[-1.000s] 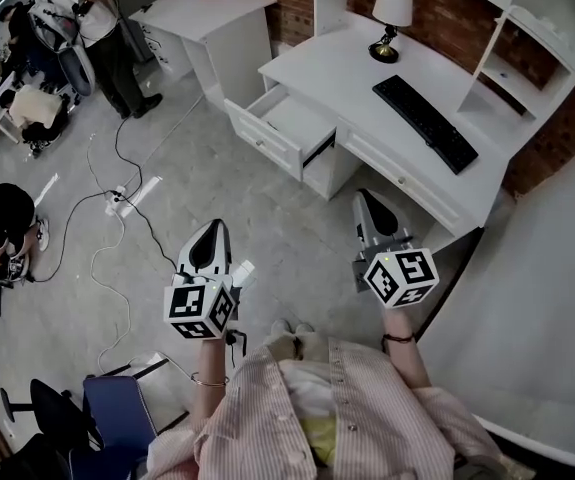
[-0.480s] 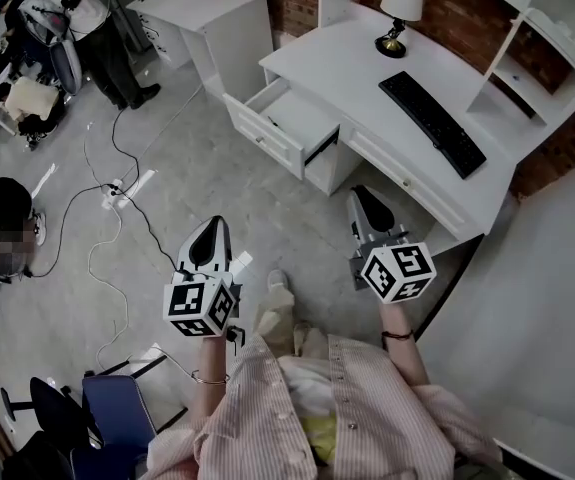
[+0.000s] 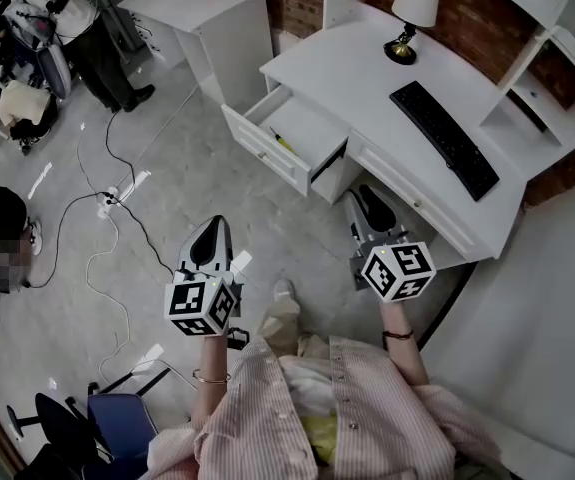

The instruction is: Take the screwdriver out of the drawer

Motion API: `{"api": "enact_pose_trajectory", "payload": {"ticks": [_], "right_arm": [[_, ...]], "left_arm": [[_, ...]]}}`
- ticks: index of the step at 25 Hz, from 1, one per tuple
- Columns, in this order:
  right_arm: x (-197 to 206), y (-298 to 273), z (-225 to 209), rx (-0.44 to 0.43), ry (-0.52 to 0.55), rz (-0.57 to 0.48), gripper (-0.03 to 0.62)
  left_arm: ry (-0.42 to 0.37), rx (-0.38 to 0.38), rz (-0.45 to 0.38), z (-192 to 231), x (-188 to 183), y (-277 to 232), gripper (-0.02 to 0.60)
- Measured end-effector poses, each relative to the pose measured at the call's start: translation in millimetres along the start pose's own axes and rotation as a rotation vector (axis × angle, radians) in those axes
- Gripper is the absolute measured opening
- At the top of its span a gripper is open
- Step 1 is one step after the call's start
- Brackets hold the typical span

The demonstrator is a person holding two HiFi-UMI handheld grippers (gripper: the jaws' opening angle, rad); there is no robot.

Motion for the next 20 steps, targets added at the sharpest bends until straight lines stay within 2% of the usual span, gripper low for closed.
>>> {"api": "enact_pose_trajectory", "payload": {"ticks": [13, 20], "right_arm": [[8, -118, -31, 0.029, -0.017, 0.067, 0.133], [15, -166, -41, 0.036, -0.023, 0.095, 0.141]], "left_arm": [[0.026, 0.038, 0.040, 61, -16, -111, -0.002], [0.039, 0.075, 0.059, 80, -16, -154, -0.002]]}}
Point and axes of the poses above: the fingertips, and each gripper's own axes: y backward along the fingers, z to its left, x out of its underside, the point moved 1 cm from there along y, backward along the fingers, and after that the axes turned 3 degrees about -x, right-handed, at the moved point
